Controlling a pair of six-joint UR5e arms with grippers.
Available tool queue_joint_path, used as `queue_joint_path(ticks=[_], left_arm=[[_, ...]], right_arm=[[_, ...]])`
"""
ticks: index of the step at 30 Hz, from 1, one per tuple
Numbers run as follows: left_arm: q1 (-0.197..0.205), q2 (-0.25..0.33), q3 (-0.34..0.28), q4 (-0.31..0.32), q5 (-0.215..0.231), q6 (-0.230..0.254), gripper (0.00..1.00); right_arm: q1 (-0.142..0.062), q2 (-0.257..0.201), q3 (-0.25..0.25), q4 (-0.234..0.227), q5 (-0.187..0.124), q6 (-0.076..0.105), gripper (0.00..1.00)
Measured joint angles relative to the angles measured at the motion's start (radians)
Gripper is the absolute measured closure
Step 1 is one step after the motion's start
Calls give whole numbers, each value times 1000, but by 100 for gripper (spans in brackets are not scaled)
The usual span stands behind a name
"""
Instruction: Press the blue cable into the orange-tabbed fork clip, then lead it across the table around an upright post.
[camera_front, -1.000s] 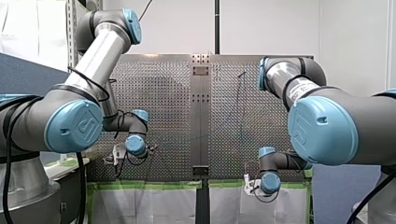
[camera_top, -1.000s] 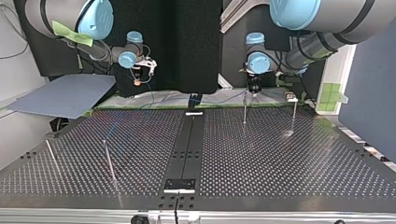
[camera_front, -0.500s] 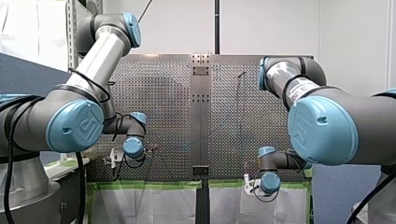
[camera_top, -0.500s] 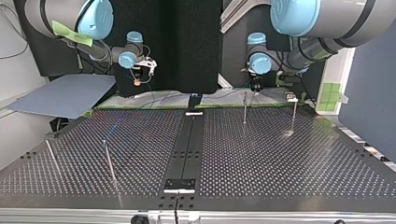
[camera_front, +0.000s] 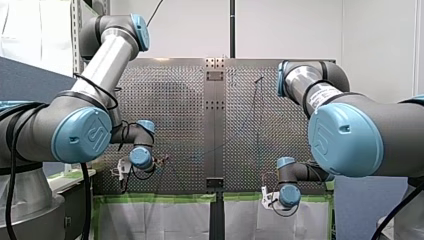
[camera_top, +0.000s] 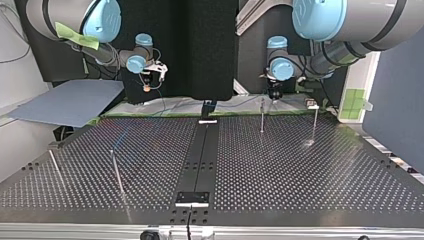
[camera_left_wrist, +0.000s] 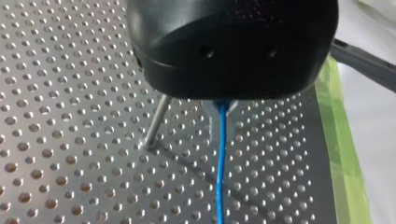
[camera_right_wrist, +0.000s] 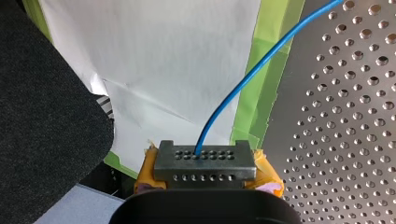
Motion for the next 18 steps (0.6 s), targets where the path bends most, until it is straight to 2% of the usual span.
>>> queue_joint_path(ticks=[9,18], left_arm=[[12,44,0,48,65,-60,99],[18,47,0,56,51,-73,99]], right_arm=[[0,0,0,1,0,0,99],[0,0,0,2,0,0,99]])
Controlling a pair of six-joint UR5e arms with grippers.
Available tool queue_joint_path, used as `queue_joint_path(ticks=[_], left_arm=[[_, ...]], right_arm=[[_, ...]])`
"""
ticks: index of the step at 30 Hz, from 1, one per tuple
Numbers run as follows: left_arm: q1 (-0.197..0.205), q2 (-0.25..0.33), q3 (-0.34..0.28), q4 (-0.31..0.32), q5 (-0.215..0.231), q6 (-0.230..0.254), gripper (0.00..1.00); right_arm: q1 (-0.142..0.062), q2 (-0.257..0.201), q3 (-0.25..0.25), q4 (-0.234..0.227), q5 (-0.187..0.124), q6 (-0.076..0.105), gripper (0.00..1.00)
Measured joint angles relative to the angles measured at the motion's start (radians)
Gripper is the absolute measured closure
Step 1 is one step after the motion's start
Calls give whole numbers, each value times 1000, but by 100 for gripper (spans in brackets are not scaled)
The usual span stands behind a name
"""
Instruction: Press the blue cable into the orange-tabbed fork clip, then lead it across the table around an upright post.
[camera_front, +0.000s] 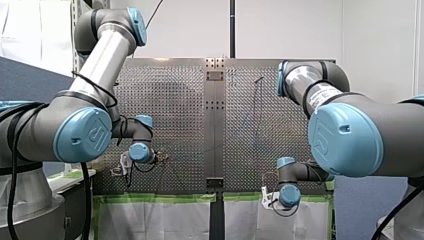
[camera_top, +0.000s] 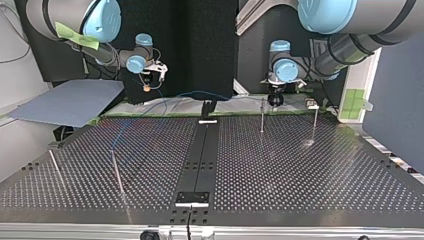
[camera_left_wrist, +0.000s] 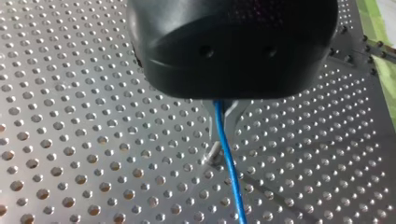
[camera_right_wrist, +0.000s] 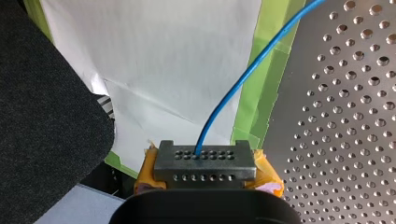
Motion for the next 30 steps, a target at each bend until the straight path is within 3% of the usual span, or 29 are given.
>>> queue_joint_path(ticks=[8,17,30], left_arm=[[1,-3,0,2,-1,7,99],[-1,-28,6,-3,50,-10,99],[11,-47,91,-30,68,-51,99]], right_arm=[[0,0,0,0,0,0,99],[0,0,0,0,1,0,99],[-4,0,-1,3,0,0,99]])
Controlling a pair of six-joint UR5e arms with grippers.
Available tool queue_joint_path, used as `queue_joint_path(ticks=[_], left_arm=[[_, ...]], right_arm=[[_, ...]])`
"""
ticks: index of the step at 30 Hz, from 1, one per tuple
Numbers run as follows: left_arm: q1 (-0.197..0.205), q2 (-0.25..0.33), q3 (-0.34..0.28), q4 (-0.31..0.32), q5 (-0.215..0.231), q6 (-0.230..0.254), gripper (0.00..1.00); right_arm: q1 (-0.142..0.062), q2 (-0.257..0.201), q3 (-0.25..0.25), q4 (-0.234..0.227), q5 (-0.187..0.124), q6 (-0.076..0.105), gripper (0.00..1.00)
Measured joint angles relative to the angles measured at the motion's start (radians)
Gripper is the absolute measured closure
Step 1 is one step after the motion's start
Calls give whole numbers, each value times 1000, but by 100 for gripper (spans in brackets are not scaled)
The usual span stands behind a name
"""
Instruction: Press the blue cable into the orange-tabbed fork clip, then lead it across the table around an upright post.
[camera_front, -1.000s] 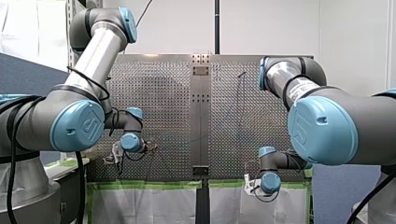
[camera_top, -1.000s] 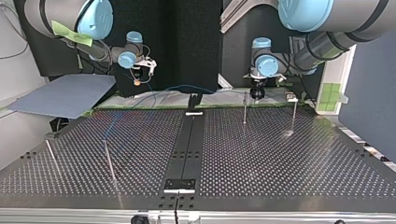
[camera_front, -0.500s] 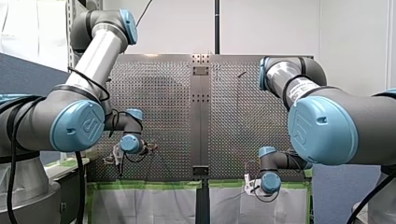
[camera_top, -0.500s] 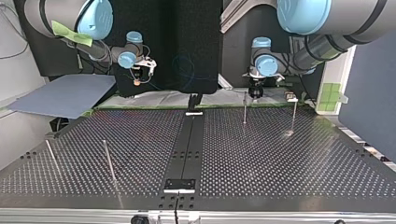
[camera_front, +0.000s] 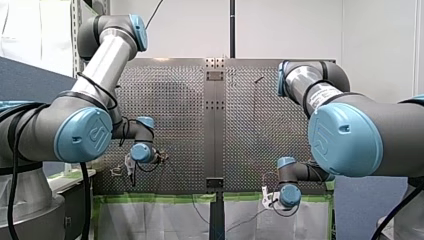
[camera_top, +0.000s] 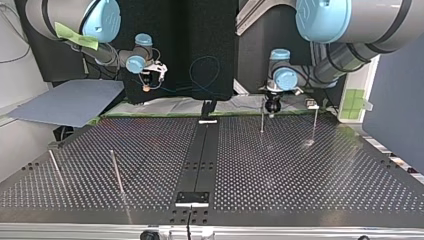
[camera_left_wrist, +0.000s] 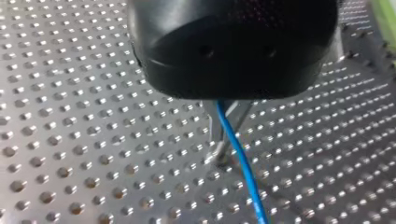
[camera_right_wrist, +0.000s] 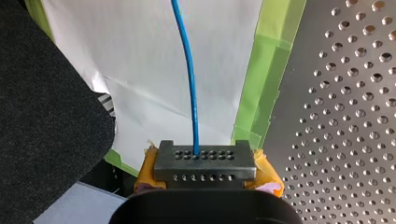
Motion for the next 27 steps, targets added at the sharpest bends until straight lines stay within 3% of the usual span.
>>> queue_joint_path(ticks=[8,9,10,12,13,15,16,18,27], left_arm=[[18,0,5,2,-4,-12,99],[21,0,5,3,-6,-11,91],[24,0,5,3,-8,-9,91],[29,0,5,9,-12,0,67],[31,0,6,13,-13,5,67],[34,0,6,23,-17,16,31],[35,0,6,27,-21,21,31],[38,0,6,32,-33,36,0],[35,0,5,-13,-101,105,0]], right_arm=[[-2,-1,-2,2,0,0,99],[-2,-1,-2,2,0,0,99],[-2,-1,-2,2,0,0,99],[-3,0,-2,2,0,0,99],[-3,0,-2,2,0,0,99],[-3,0,-2,3,0,0,99],[-3,0,-2,3,0,0,99],[-3,0,-2,3,0,0,99],[-2,0,-2,3,0,0,99]])
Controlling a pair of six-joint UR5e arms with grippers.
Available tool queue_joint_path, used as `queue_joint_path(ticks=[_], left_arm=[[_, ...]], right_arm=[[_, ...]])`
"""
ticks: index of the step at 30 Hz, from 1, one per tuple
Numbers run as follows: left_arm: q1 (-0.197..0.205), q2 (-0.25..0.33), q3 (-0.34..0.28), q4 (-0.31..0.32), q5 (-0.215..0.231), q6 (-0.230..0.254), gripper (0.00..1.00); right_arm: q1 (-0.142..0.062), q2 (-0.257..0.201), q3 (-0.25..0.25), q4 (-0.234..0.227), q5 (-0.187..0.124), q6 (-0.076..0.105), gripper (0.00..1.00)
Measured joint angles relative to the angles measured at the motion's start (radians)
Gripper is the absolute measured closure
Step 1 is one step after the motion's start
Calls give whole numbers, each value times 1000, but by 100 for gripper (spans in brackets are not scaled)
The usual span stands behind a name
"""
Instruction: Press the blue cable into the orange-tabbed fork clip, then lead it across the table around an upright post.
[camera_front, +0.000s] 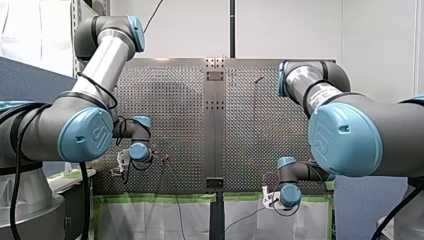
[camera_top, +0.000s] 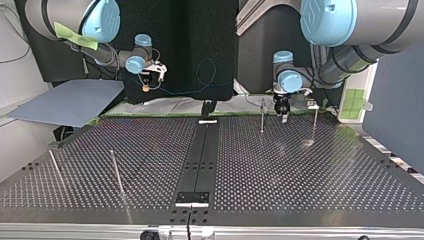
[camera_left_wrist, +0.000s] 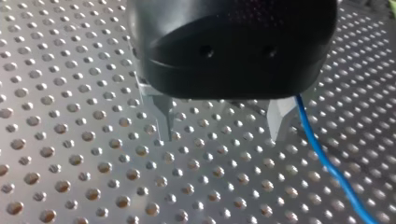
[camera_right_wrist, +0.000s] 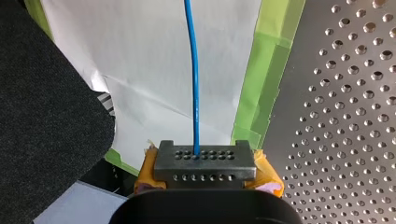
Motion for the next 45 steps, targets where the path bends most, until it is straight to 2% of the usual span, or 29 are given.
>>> queue_joint_path(ticks=[9,13,16,22,26,32,39,45], left_arm=[[-9,0,-39,-72,-73,69,0],[-11,0,-72,-106,-107,78,0],[-11,0,-96,-131,-116,76,0],[-13,4,-139,-178,-93,69,0],[-20,24,-167,-179,-69,62,0],[-41,68,-213,-140,-32,40,0],[-104,133,-269,-74,25,2,0],[-161,153,-277,-17,37,-50,0]], right_arm=[[2,0,0,0,0,0,99],[4,0,0,0,0,0,99],[5,0,0,0,0,0,99],[6,0,0,1,0,0,99],[7,0,0,1,0,0,99],[8,0,0,1,0,0,99],[8,0,0,2,0,0,99],[8,0,0,3,1,1,99]])
